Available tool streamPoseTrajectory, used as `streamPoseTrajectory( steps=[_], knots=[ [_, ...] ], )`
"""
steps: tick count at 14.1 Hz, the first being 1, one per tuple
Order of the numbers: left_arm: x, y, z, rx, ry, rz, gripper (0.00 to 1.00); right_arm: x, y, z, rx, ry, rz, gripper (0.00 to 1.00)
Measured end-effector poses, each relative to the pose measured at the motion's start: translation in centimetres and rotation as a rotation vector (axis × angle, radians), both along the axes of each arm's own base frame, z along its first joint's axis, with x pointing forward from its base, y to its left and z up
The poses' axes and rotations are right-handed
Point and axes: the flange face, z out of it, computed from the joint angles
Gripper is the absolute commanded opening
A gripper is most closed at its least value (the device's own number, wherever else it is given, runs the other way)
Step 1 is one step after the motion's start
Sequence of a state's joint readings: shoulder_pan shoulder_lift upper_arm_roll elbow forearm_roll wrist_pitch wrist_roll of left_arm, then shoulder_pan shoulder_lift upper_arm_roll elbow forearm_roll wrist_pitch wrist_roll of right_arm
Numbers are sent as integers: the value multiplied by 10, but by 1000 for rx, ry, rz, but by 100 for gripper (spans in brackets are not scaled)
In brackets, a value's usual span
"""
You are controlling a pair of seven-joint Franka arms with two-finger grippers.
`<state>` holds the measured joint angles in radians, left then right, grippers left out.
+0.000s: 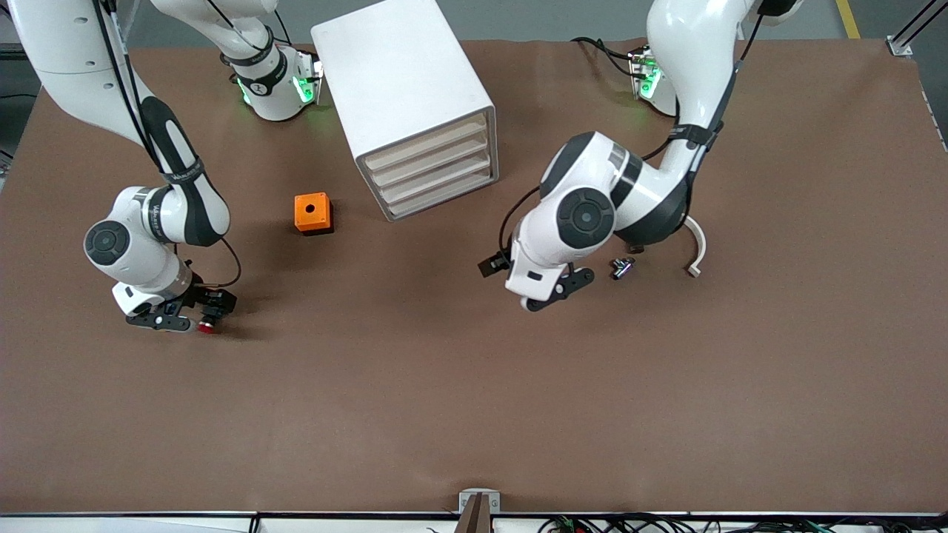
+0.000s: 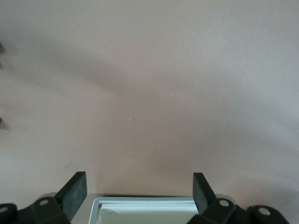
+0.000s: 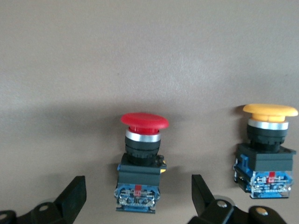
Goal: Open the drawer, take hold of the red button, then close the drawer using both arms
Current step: 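Place the red button beside the yellow button with the right gripper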
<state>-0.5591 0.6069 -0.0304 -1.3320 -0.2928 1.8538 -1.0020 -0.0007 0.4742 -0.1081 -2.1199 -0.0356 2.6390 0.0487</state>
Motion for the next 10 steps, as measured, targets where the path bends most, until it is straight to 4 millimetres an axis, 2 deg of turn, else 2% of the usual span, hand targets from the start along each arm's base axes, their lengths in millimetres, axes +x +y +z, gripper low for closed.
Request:
streamPoseTrajectory(
  steps=[3, 7, 10],
  knots=[
    [17, 32, 4, 6, 17, 42, 100, 8, 0, 16, 3, 46, -3, 100],
    [22, 50, 9, 16, 39, 57, 100, 22, 2, 80, 14, 144, -12, 100],
    [29, 69, 23, 0, 23, 20, 100, 21, 4, 116, 19, 154, -13, 100]
  ],
)
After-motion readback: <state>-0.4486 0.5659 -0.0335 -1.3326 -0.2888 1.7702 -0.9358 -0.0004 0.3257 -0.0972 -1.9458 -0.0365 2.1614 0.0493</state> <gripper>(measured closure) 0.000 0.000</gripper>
